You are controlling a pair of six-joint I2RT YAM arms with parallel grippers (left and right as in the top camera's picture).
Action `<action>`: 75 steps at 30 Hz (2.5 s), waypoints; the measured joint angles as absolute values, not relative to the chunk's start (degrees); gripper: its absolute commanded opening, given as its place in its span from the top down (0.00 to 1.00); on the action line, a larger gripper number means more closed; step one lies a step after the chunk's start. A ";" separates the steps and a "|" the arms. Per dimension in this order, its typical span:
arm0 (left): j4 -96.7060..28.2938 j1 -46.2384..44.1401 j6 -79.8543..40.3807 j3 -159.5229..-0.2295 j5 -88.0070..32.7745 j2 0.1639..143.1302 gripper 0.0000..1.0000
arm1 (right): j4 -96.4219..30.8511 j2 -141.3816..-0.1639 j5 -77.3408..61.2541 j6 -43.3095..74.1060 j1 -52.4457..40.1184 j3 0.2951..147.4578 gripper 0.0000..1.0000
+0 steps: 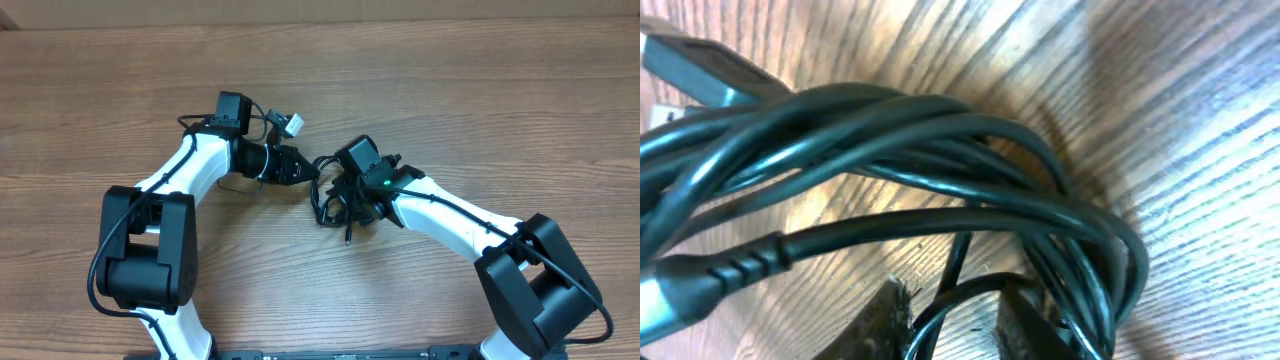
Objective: Untangle cables
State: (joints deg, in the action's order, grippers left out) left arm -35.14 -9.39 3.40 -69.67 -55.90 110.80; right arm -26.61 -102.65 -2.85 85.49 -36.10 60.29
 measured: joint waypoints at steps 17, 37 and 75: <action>-35.16 -9.39 3.40 -69.67 -55.72 110.80 0.96 | -27.77 -100.64 -14.76 74.89 -30.65 60.29 0.80; -35.14 -9.39 3.40 -69.67 -55.72 110.80 0.96 | -30.28 -99.94 -9.54 73.52 -37.17 60.29 0.63; -34.98 -9.39 3.38 -69.67 -55.81 110.80 0.96 | -34.65 -96.55 -18.09 54.13 -29.06 60.27 0.96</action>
State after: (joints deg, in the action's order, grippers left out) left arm -34.98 -9.39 3.38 -69.67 -55.81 110.80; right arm -34.65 -96.55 -18.09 54.13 -29.06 60.27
